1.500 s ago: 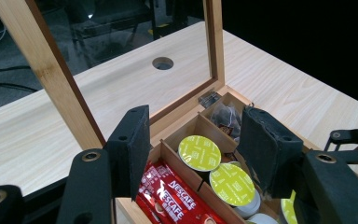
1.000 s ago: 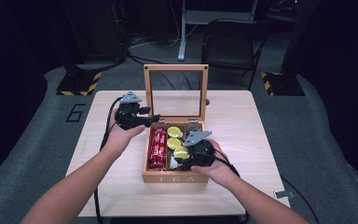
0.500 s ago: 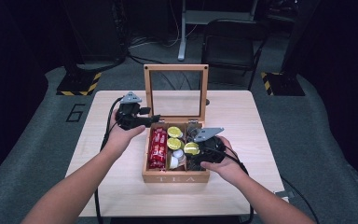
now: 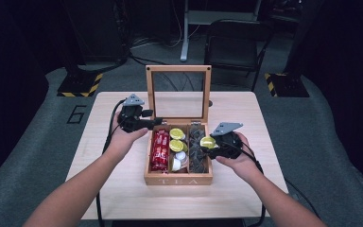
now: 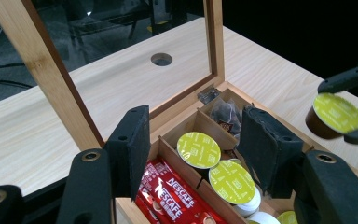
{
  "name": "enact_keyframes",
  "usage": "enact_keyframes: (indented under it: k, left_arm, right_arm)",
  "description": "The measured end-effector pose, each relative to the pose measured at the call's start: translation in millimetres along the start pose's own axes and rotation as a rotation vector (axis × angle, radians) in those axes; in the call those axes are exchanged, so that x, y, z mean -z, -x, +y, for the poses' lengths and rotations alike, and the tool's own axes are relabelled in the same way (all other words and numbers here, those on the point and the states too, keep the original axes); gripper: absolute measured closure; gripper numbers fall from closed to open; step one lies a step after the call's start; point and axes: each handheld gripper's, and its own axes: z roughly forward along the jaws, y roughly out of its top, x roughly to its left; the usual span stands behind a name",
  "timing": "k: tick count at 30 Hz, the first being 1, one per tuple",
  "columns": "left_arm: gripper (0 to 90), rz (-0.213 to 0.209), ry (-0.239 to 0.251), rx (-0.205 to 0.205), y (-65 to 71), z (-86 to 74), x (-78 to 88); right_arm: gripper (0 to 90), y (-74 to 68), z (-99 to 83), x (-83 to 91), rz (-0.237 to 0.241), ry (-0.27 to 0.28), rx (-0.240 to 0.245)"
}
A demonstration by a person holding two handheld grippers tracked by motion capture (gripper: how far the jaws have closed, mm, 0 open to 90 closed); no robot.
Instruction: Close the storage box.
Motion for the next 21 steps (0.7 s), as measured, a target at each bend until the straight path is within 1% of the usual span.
enact_keyframes:
  k: [1,3,5,6,7,8,9,11,12,13,15,17,21]
  left_arm:
    - [43.3,0.000,-0.003,-0.002,0.3,0.1,-0.3]
    - [43.3,-0.001,-0.004,0.000,0.6,0.1,-0.5]
    - [43.3,-0.002,-0.008,0.001,0.6,0.1,-0.7]
    - [43.3,-0.002,-0.008,0.001,0.6,0.1,-0.7]
    - [43.3,0.002,-0.008,-0.002,0.3,0.2,-0.8]
    - [43.3,0.002,-0.007,-0.001,0.2,0.2,-0.7]
    - [43.3,0.002,-0.007,-0.001,0.2,0.2,-0.7]
    - [43.3,0.001,-0.003,-0.001,-0.1,0.0,-0.4]
    - [43.3,0.001,-0.003,0.000,-0.1,0.0,-0.4]
    - [43.3,0.002,-0.003,0.001,0.0,-0.1,-0.4]
    - [43.3,0.003,-0.004,0.001,0.0,-0.1,-0.3]
    - [43.3,0.005,-0.005,0.001,-0.3,-0.2,0.3]
    - [43.3,0.006,-0.007,0.001,-0.6,-0.6,0.4]
  right_arm:
    - [36.7,3.4,-1.5,0.7,-0.005,-0.002,0.005]
    - [36.7,8.1,-4.7,2.4,-0.020,-0.008,-0.012]
    - [36.7,13.5,-7.5,3.9,-0.035,-0.010,-0.016]
    - [36.7,13.5,-7.5,3.9,-0.035,-0.010,-0.016]
    - [36.7,17.3,-9.8,5.9,-0.046,-0.018,-0.032]
    - [36.7,20.9,-11.4,6.5,-0.054,-0.010,-0.030]
    - [36.7,22.0,-12.6,8.3,-0.061,-0.021,-0.050]
    - [36.7,25.3,-14.6,10.2,-0.071,-0.018,-0.066]
    - [36.7,29.2,-16.0,10.9,-0.078,-0.007,-0.049]
    - [36.7,29.3,-16.7,12.4,-0.083,-0.020,-0.069]
    - [36.7,32.1,-18.2,13.3,-0.088,-0.020,-0.063]
    - [36.7,36.3,-21.2,15.7,-0.102,-0.023,-0.078]
    - [36.7,40.7,-23.9,17.6,-0.116,-0.025,-0.082]
